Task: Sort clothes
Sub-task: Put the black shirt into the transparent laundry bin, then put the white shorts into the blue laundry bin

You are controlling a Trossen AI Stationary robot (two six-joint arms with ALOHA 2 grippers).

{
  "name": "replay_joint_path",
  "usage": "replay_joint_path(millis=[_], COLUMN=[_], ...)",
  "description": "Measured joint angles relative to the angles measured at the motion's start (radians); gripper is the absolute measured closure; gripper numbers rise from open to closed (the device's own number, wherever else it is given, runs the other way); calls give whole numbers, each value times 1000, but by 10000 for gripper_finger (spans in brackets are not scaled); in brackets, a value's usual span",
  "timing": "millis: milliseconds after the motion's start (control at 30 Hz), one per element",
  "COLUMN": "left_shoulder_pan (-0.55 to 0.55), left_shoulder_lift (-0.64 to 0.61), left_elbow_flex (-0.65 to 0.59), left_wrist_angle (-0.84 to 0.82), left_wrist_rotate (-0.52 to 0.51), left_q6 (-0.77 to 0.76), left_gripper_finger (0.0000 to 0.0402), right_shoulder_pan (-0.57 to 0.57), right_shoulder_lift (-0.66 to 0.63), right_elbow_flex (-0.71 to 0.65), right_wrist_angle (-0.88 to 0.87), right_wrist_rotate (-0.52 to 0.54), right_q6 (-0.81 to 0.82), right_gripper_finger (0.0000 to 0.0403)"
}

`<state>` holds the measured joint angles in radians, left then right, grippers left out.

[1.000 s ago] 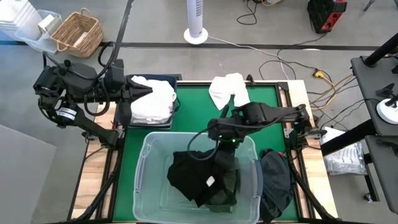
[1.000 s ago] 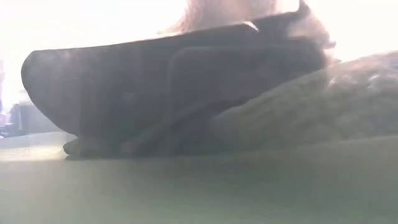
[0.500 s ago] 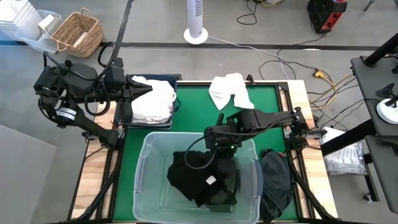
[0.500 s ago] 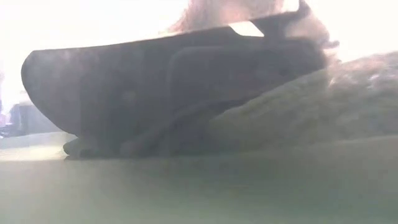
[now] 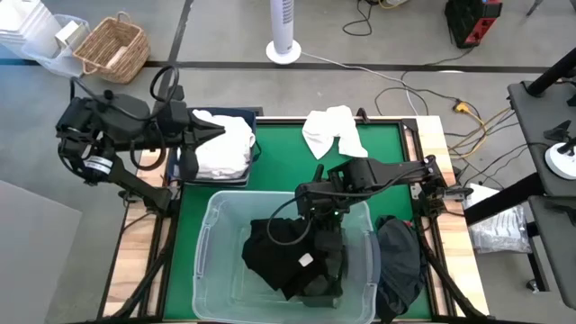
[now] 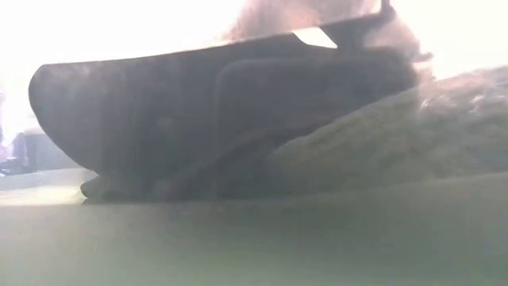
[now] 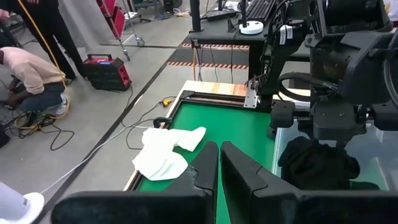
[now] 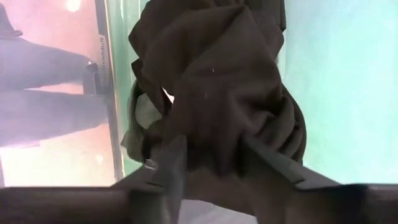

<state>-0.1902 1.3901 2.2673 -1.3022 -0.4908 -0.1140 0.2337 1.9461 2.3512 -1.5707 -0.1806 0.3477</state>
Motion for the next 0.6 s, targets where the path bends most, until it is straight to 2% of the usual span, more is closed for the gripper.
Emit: replay_joint_path(millis=[167,267,600], left_shoulder_pan=[0,0,4], left_shoulder_lift=[4,4,2], left_elbow_flex=[0,0,2], left_wrist_angle=[0,0,-1], left_wrist_rotate=[0,0,-22], left_q6=[12,24,47], left_gripper_finger=[401,401,401], right_shoulder_pan=[0,0,2], right_shoulder_lift=[-5,-12,-65], right_elbow_flex=[0,0,5], right_wrist_angle=[0,0,1], right_wrist_rotate=[-1,-2,-10], right_q6=[23,48,109], right_gripper_finger=[213,191,164])
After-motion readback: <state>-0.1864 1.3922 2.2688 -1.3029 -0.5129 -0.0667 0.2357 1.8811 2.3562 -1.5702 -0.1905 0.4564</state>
